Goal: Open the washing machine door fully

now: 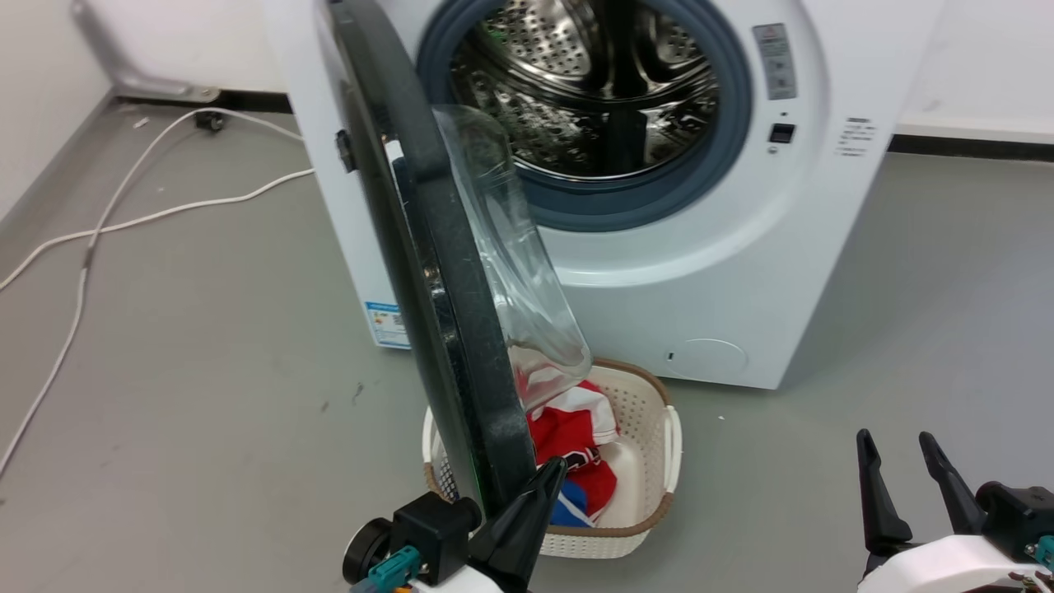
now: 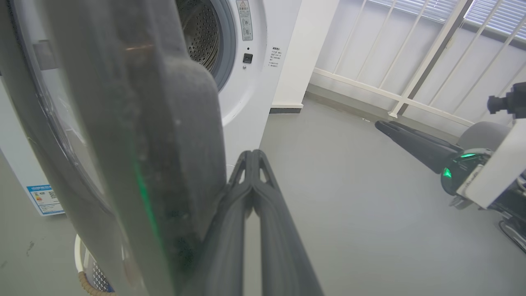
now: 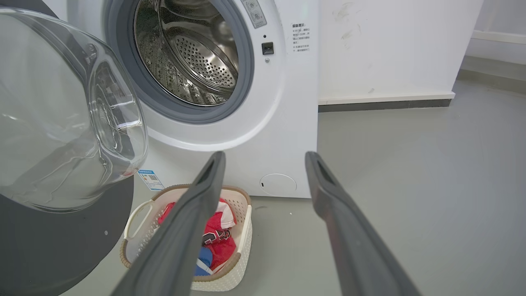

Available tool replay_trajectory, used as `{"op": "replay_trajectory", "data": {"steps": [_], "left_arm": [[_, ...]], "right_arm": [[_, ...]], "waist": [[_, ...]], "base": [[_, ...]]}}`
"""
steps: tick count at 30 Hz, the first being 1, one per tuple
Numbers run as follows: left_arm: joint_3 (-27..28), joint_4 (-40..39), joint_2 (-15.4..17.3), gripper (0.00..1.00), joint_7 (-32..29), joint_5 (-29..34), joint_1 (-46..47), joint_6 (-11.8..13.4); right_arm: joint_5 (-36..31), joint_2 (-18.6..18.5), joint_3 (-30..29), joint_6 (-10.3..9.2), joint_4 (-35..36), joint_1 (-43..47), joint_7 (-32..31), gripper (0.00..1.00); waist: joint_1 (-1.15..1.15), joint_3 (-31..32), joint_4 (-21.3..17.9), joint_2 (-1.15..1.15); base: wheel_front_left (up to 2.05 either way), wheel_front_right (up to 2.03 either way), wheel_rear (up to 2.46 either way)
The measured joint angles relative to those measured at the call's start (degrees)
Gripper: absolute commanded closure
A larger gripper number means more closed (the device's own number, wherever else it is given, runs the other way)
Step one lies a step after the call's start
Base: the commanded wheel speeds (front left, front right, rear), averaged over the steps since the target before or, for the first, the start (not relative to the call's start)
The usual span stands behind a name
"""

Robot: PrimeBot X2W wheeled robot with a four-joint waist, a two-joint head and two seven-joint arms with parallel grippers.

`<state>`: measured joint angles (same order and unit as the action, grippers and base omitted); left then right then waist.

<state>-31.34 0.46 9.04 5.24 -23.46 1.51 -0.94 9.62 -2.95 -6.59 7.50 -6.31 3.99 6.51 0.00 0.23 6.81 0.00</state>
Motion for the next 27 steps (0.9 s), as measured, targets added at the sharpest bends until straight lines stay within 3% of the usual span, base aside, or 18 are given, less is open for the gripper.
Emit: {"op": "replay_trajectory", "data": {"steps": [18,27], "left_arm": [[3.4,-9.3,3.1,1.0,-0.5,0.4,-4.6,5.6],[9.6,-10.4,5.4,1.0,0.8,-1.5,-5.3,8.2]], "right_arm": [[0.1,0.0,-1.8,0.0,-0.4,-0.1,-0.1,0.0],[0.4,0.0,-2.3,0.0,0.0,-0.1,0.0,0.0]], "waist": [[0.0,-1.5,11.6,0.0],[0.0,-2.1,15.4,0.0]], "base": [[0.0,0.0,0.0],[0.0,0.0,0.0]]}}
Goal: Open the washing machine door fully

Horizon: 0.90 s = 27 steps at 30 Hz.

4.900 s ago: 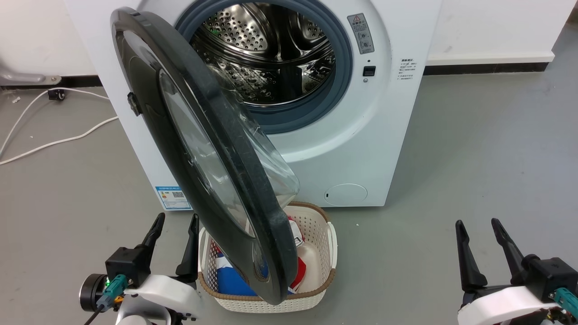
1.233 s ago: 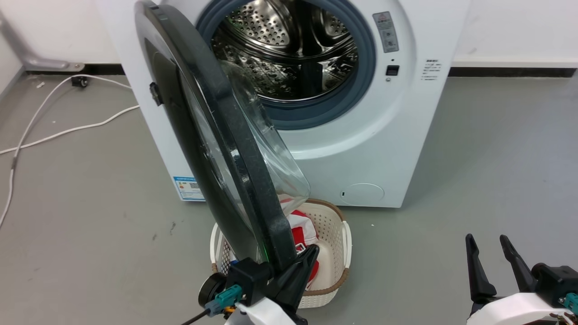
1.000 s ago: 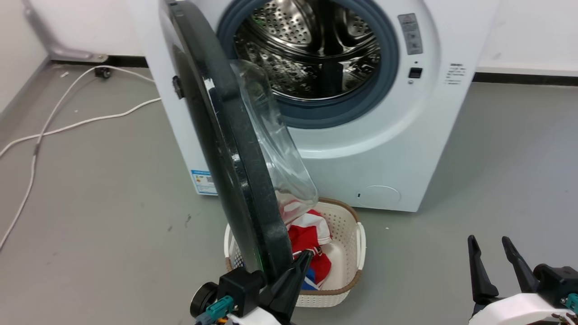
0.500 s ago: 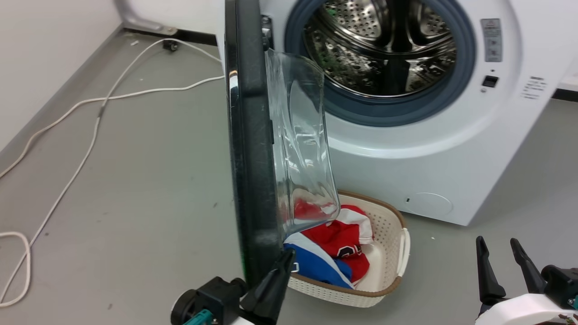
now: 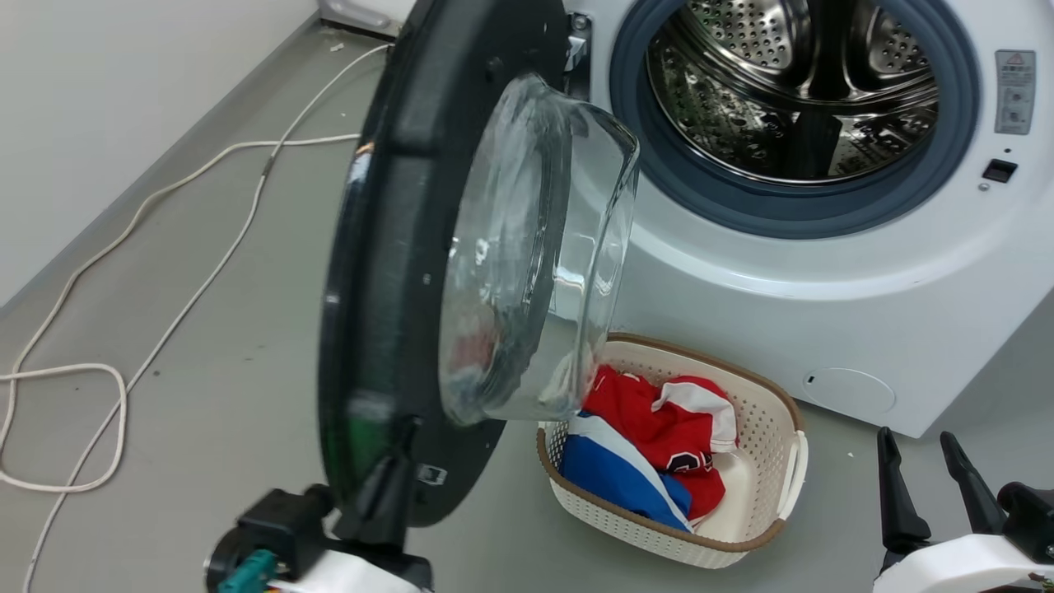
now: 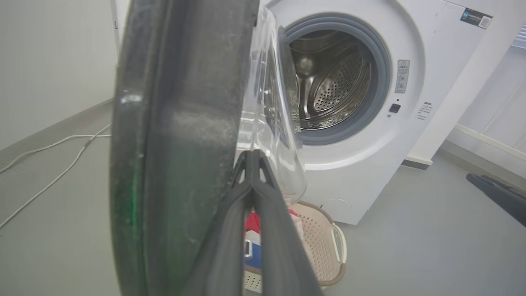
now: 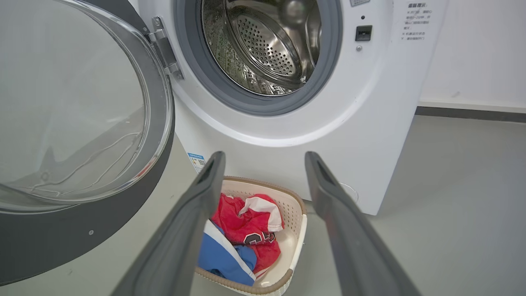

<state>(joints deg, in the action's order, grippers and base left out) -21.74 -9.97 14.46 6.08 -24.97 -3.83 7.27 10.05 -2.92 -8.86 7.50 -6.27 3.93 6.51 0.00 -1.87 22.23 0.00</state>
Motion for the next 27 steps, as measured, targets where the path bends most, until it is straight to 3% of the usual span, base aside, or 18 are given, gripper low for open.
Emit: {"op": "replay_trajectory", "data": {"steps": [10,27], "left_arm": [[10.4,7.2,3.9,1.0,3.2,-5.7,3.4,-0.5],[24.3,27.8,12.2,1.0,8.3,-11.7,17.4,-7.0]], "right_arm": [[-0.2,0.0,0.5,0.0,1.4,-1.6,-0.5,0.0],[-1.6,0.0,1.0,0.0,1.9,-5.6,-1.5,0.0]], "waist": [[0.0,-2.4,0.6,0.0],[0.0,-9.7,-4.6,0.0]], "base": [[0.0,0.0,0.0],[0.0,0.0,0.0]]}}
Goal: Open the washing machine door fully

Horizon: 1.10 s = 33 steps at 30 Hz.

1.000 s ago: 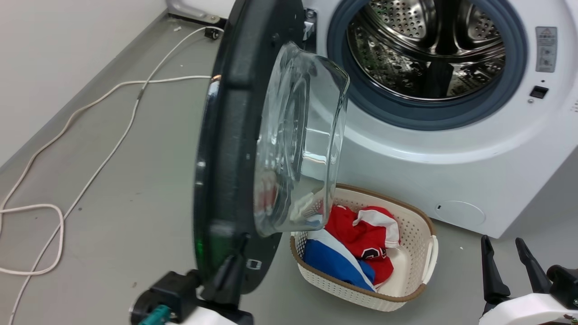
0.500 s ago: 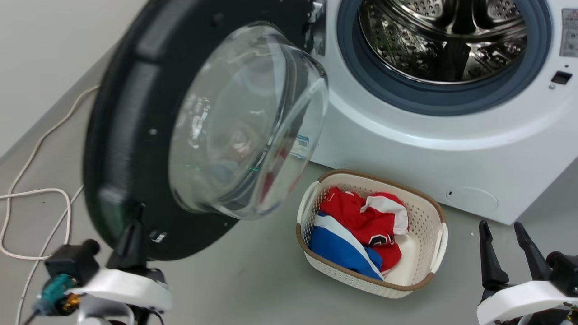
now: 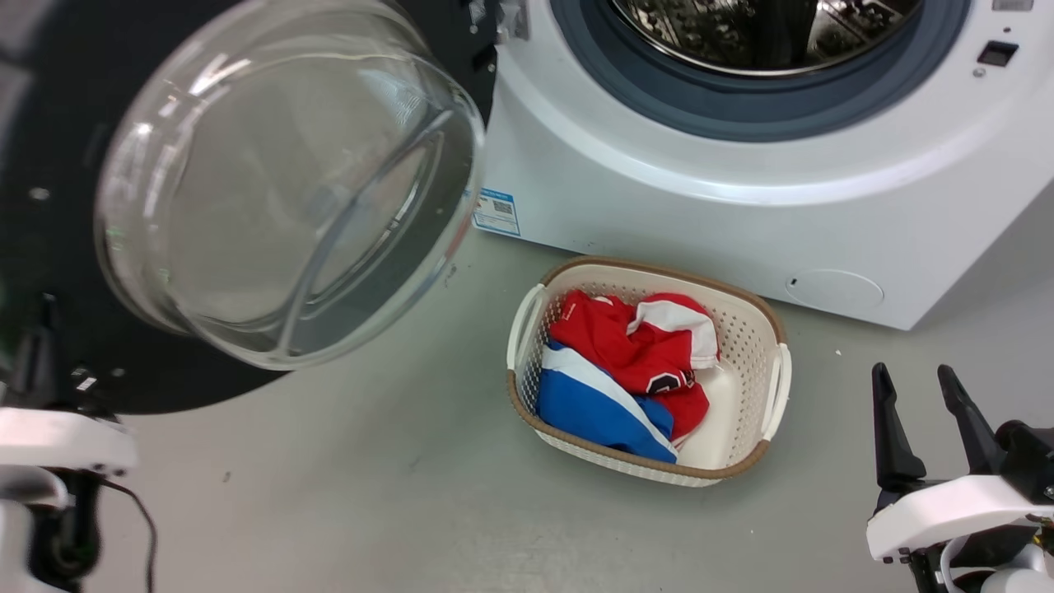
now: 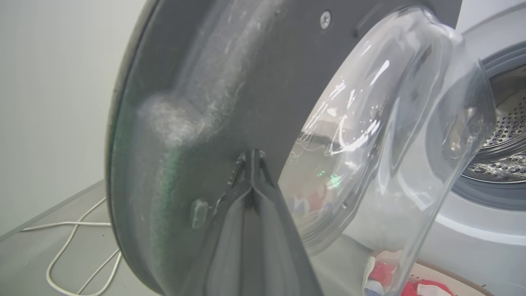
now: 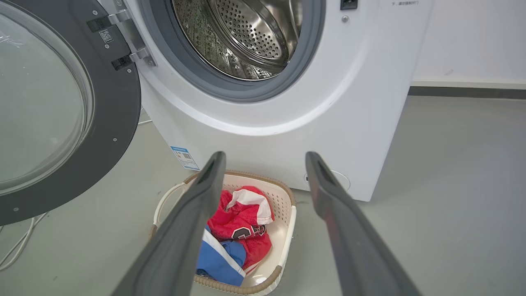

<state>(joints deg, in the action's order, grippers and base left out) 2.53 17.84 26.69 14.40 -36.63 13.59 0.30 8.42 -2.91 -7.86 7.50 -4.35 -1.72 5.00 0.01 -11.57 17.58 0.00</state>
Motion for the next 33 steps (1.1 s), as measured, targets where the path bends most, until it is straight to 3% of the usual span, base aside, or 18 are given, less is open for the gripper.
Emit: {"op": "replay_trajectory", "data": {"steps": [6,14,19,25,33], "left_arm": [[2.9,6.5,2.7,1.0,0.5,-0.3,4.2,-2.9],[5.0,10.8,2.9,1.0,0.5,1.6,6.1,-4.4],[6.4,9.1,0.4,1.0,0.6,4.4,4.6,-4.5],[8.0,4.2,-4.3,1.0,0.7,7.5,-3.0,-2.5],[2.3,-2.5,-9.9,1.0,0.6,12.5,-11.7,-1.7]], "right_arm": [[-0.3,0.0,0.0,0.0,-0.4,-1.1,0.1,0.0],[-0.2,0.0,0.1,0.0,-1.4,-1.6,0.6,0.0],[0.2,0.0,0.4,0.0,-2.2,-1.4,1.1,0.0],[1.1,0.0,1.0,0.0,-3.4,0.3,1.6,0.0],[2.2,0.0,1.9,0.0,-4.1,3.1,1.9,0.0]], "waist": [[0.0,-1.4,-1.8,0.0],[0.0,-0.8,-2.9,0.0],[0.0,0.8,-3.4,0.0],[0.0,4.3,-4.2,0.0],[-0.01,9.4,-5.6,0.0]], "base": [[0.0,0.0,0.0],[0.0,0.0,0.0],[0.0,0.0,0.0],[0.0,0.0,0.0],[0.0,0.0,0.0]]}}
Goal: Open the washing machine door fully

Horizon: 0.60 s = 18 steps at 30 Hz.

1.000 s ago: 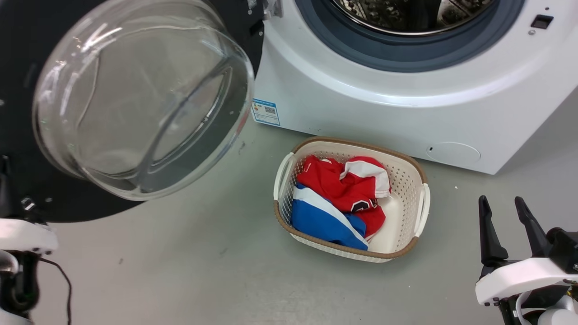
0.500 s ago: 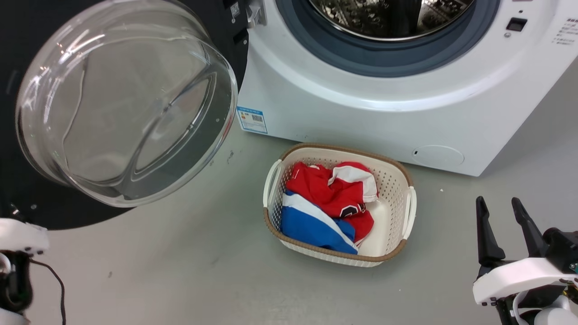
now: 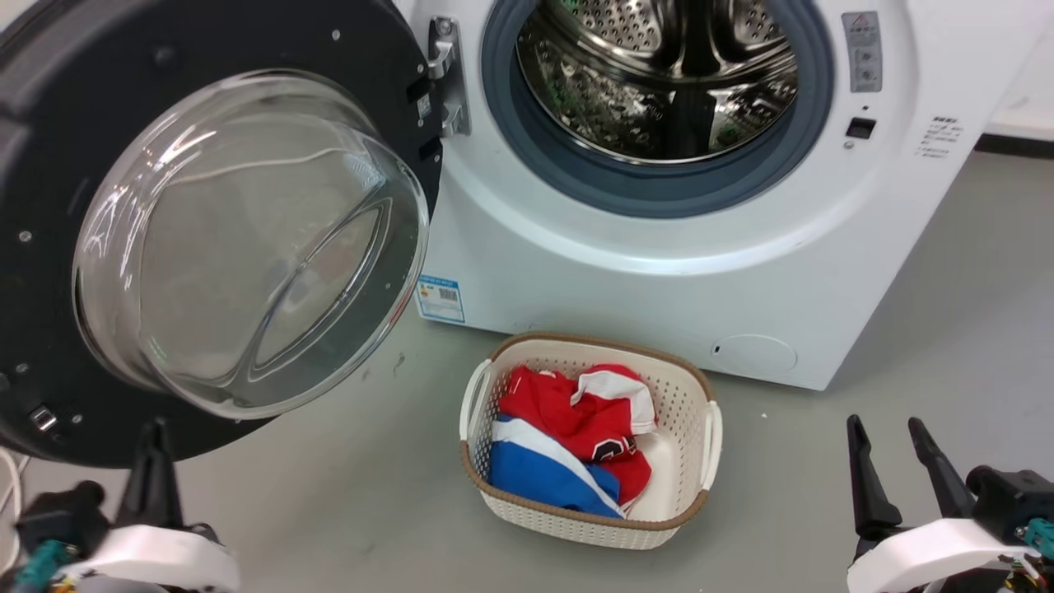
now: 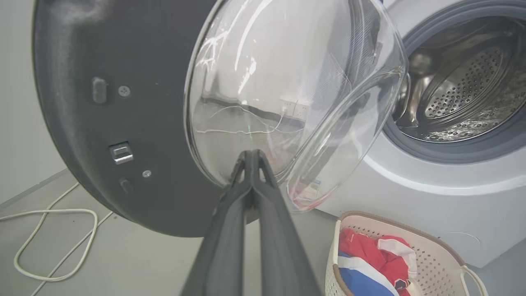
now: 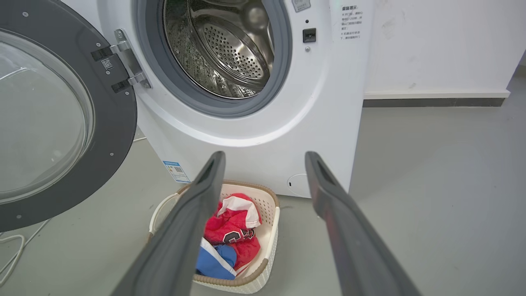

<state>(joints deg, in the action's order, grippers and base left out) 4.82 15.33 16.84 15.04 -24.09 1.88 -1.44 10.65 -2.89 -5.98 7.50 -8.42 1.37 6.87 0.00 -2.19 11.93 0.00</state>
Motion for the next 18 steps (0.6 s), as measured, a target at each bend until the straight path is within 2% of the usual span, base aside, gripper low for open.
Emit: {"op": "replay_trajectory", "data": {"steps": [5,12,13,14,15,16,17,18], "left_arm": [[-5.1,-2.5,-2.3,1.0,-1.3,2.1,-1.4,-0.6],[-10.6,-1.5,-3.2,1.0,-1.2,5.1,0.5,-2.1],[-11.1,-1.2,-3.3,0.89,-1.2,5.4,1.0,-2.2],[-11.5,-0.8,-3.4,0.7,-1.2,5.8,1.4,-2.2],[-11.7,-0.4,-3.5,0.55,-1.1,5.9,1.8,-2.3],[-11.8,-0.2,-3.6,0.29,-0.9,6.0,2.2,-2.3],[-12.0,0.2,-3.5,0.08,-0.9,6.4,2.4,-2.3],[-12.1,0.6,-3.5,0.0,-0.7,6.7,2.8,-2.1]], "right_arm": [[0.3,0.0,2.1,0.0,0.2,0.6,0.0,0.0],[-0.3,0.0,3.3,-0.01,0.3,0.8,0.2,0.0],[-0.4,0.0,3.2,0.0,0.4,0.8,0.2,0.0],[-0.6,0.0,3.3,0.0,0.5,0.8,0.2,0.0],[-0.7,0.0,3.4,0.0,0.5,0.8,0.2,0.0],[-0.7,0.0,3.5,0.0,0.6,0.8,0.2,0.0],[-0.8,0.0,3.6,0.0,0.7,0.8,0.2,0.0],[-0.8,0.0,3.8,0.0,0.7,0.8,0.2,0.0]], "waist": [[0.0,1.4,-2.8,0.0],[0.0,2.0,-7.5,0.0],[0.0,2.0,-8.0,0.0],[0.0,2.1,-8.6,0.0],[0.0,2.3,-9.0,0.0],[0.0,2.4,-9.5,0.0],[0.0,2.5,-9.9,0.0],[0.0,2.6,-10.3,0.0]], "base": [[0.0,0.0,0.0],[0.0,0.0,0.0],[0.0,0.0,0.0],[0.0,0.0,0.0],[0.0,0.0,0.0],[0.0,0.0,0.0],[0.0,0.0,0.0],[0.0,0.0,0.0]]}}
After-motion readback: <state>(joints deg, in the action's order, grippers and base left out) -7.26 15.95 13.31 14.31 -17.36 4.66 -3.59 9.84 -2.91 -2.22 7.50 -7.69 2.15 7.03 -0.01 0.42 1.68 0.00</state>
